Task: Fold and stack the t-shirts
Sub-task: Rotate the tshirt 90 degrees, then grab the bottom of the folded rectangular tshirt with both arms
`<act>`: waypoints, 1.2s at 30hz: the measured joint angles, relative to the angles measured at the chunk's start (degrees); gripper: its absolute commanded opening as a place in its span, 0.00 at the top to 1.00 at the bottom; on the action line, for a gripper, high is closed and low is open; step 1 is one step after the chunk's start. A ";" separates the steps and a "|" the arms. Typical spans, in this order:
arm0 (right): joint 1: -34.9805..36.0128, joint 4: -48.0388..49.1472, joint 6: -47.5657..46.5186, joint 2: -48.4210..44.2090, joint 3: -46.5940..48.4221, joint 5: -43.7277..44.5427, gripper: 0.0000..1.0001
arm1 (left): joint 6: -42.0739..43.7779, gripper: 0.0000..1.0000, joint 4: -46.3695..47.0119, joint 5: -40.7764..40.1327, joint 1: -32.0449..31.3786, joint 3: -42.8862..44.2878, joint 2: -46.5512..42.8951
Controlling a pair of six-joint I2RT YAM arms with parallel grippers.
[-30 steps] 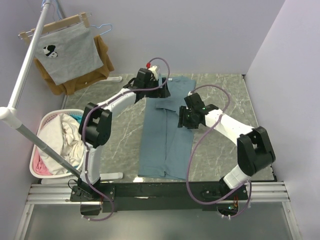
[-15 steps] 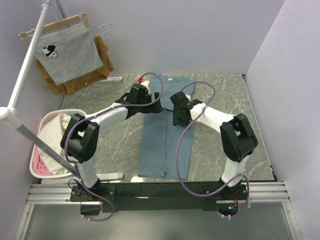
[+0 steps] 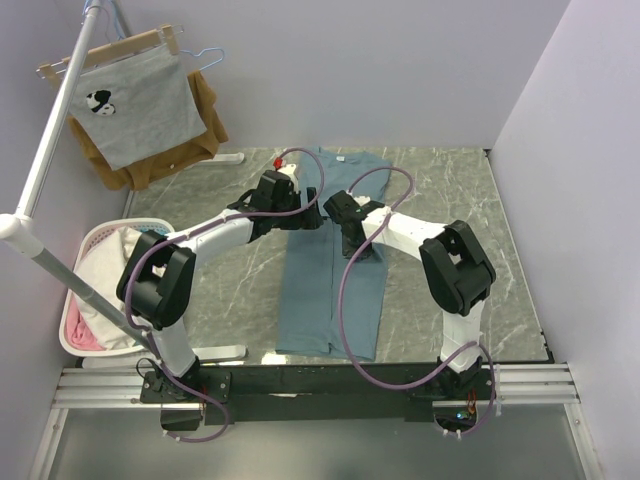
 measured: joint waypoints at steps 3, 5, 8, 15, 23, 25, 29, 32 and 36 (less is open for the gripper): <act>0.11 -0.52 0.42 0.17 0.15 0.72 0.69 | 0.00 0.05 0.00 0.00 0.00 0.00 0.00; 0.22 -0.72 0.50 0.39 0.15 1.09 0.69 | 0.00 0.05 0.00 0.00 0.00 0.00 0.00; 0.22 -0.72 0.52 0.74 0.15 1.22 0.71 | 0.00 0.05 0.00 0.00 0.00 0.00 0.00; 0.33 -0.61 0.68 0.96 0.15 0.92 0.64 | 0.00 0.05 0.00 0.00 0.00 0.00 0.00; 0.44 -0.61 0.72 1.22 0.28 -0.46 0.65 | 0.00 0.05 0.00 -0.02 0.00 0.00 0.00; 0.59 -0.61 0.76 1.81 0.44 -0.50 0.67 | 0.02 0.05 0.00 -0.02 0.00 0.00 0.00; 0.87 -0.59 0.85 2.34 1.11 -0.48 0.91 | 0.02 0.05 0.00 0.00 0.00 0.00 0.00; 1.22 -0.61 0.76 2.32 1.07 -0.13 0.98 | 0.02 0.05 0.00 0.00 0.00 0.00 0.00; 2.05 -0.76 0.63 2.05 0.96 0.70 0.98 | 0.00 0.05 0.00 0.00 0.00 0.00 0.04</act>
